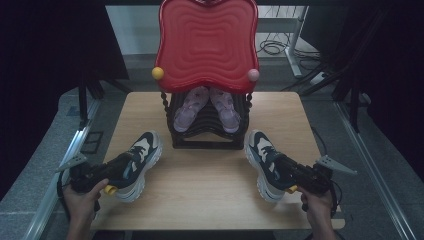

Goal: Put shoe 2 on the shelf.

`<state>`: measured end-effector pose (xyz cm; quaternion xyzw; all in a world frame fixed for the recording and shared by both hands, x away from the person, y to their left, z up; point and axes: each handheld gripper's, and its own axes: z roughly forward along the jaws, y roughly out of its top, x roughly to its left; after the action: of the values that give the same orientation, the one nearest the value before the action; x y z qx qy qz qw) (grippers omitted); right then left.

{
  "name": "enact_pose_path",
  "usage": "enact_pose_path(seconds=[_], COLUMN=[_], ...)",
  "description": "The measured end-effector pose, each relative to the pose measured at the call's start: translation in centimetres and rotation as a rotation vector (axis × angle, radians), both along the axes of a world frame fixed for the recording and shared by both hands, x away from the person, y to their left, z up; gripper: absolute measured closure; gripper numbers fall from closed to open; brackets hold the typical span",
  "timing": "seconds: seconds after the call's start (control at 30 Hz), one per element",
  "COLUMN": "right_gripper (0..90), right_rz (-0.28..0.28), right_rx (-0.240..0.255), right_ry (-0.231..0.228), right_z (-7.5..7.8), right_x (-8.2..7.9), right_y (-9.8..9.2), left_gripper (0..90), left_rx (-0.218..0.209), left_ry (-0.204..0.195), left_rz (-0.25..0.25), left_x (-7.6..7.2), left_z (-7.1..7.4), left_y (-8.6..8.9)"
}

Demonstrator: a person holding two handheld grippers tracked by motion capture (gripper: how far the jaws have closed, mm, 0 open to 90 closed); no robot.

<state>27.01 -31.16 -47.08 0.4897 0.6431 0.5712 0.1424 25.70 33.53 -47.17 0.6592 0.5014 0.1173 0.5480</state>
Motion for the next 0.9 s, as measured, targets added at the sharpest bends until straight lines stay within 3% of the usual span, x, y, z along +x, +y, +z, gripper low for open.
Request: enact_pose_path(seconds=[0.17,0.3,0.57,0.7,0.9], right_gripper=[74.4,74.4,74.4,74.4,74.4], right_rz=[-0.053,-0.087,-0.123,-0.14,-0.154], right_rx=[0.056,0.072,0.11,0.139,0.159], right_ry=[-0.019,-0.046,-0.086,-0.102,-0.123], right_z=[0.4,0.9,2.2,2.7,3.4], right_x=[0.1,0.5,1.5,2.0,2.7], right_y=[-0.8,-1.0,-1.1,-1.1,-1.2], left_gripper=[71.8,71.7,71.7,71.8,71.8], left_rx=[-0.036,-0.067,-0.103,-0.134,-0.148], left_ry=[-0.025,-0.039,-0.082,-0.091,-0.1], left_rz=[0.011,0.015,0.049,0.06,0.077], left_x=[0.8,1.4,2.5,3.0,3.6], left_z=[0.8,1.5,3.6,4.1,4.4], left_y=[0.3,0.5,1.7,2.1,2.3])
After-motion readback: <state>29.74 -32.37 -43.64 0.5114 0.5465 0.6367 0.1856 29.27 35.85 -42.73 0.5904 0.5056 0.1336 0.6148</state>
